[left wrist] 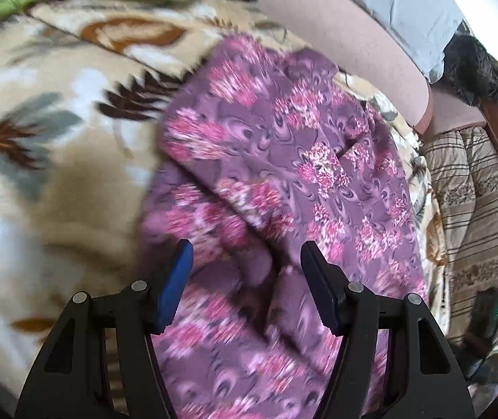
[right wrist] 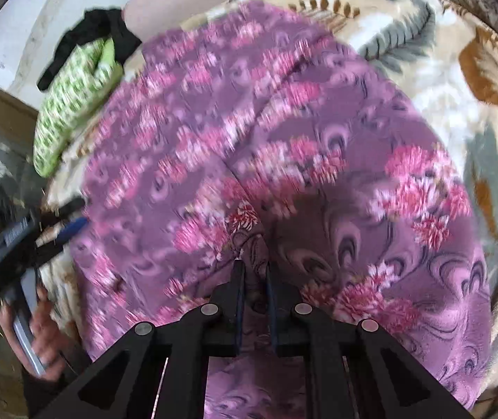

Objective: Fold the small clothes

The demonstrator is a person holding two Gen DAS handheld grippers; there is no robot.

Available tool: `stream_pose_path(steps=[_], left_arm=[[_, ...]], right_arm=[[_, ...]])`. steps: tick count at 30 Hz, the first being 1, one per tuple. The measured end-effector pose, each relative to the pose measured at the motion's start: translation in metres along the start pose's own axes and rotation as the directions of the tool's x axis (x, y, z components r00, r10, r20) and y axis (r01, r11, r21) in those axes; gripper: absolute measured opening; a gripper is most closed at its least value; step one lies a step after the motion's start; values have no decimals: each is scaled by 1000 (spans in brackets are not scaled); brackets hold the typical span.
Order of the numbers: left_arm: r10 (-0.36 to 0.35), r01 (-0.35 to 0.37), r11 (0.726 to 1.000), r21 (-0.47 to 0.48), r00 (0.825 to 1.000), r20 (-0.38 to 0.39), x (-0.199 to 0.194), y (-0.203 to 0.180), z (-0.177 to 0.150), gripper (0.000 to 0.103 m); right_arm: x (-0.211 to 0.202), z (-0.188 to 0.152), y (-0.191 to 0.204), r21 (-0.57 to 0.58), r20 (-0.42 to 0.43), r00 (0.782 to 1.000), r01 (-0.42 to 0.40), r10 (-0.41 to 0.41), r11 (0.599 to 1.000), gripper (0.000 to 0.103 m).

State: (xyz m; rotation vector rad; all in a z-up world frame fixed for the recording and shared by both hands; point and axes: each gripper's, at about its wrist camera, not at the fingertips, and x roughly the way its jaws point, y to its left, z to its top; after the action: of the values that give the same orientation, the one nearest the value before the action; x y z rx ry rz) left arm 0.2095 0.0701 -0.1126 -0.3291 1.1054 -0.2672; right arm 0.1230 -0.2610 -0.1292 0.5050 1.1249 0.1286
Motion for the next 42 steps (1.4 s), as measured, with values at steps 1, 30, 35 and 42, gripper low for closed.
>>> stream_pose_path(steps=[1,30,35,42], left_arm=[[17,-17,1000,7,1000,13,-7,2,-6,64],[135,-140,990,-23,979,-152,-36,19,-137,64],[119,-126,989,-84,990,-79,-53,27,-137,64],[107,-124,984,-126,986,-131,-41,43,-137,64]], right_arm=[[-4,1,2,-10,19,1000,17,-16,1000,19],[-83,-47,-92,245,62,985,139,-158,960,49],[-96,-52,-115,340,130,991,-22,-24,940,52],[-87,-52,-114,362,88,993,47,-84,931,53]])
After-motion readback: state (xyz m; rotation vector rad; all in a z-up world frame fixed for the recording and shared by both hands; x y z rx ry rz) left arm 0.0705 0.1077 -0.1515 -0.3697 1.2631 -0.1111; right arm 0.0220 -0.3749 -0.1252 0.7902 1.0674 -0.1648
